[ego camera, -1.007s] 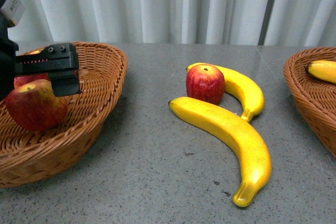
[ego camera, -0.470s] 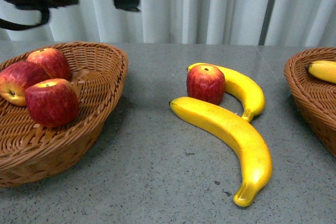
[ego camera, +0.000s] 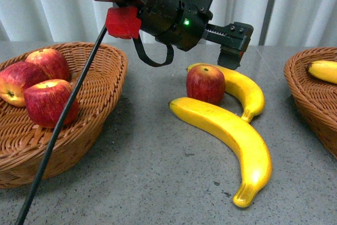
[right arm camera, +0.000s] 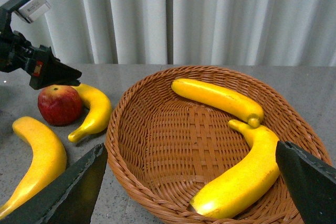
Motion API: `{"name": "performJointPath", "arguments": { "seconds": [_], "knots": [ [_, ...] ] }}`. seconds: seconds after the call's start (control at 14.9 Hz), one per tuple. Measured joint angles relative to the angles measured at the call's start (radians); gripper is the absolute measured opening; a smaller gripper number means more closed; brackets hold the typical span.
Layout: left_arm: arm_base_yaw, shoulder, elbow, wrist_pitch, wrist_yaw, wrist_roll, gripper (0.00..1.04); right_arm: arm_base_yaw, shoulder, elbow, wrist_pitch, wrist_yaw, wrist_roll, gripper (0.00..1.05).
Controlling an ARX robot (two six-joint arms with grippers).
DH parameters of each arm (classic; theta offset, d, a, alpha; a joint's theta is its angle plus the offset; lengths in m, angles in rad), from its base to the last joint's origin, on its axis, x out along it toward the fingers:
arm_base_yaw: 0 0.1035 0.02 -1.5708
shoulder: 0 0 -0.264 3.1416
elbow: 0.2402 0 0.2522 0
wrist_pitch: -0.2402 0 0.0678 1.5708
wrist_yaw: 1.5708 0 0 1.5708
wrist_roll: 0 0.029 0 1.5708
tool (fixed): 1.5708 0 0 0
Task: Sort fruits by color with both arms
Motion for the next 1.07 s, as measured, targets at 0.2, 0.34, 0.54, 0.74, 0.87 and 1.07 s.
{"name": "performJointPath", "arguments": {
  "seconds": [0.2, 0.34, 0.54, 0.74, 0.87, 1.07],
  "knots": [
    [0.02, 0.076, 0.085, -0.078, 0.028, 0.019, 0.98, 0.0, 0.0, 0.0, 0.0, 0.0, 0.0, 0.98],
    [0.021, 0.09, 0.123, -0.135, 0.013, 0.021, 0.98, 0.0, 0.0, 0.0, 0.0, 0.0, 0.0, 0.98],
    [0.001, 0.089, 0.129, -0.177, -0.052, 0.039, 0.98, 0.0, 0.0, 0.0, 0.0, 0.0, 0.0, 0.98],
    [-0.004, 0.09, 0.129, -0.196, -0.098, 0.044, 0.98, 0.0, 0.0, 0.0, 0.0, 0.0, 0.0, 0.98],
    [0.002, 0.09, 0.129, -0.204, -0.113, 0.048, 0.98, 0.0, 0.0, 0.0, 0.0, 0.0, 0.0, 0.98],
    [0.008, 0.096, 0.136, -0.212, -0.119, 0.063, 0.97, 0.0, 0.0, 0.0, 0.0, 0.0, 0.0, 0.98]
  ]
}}
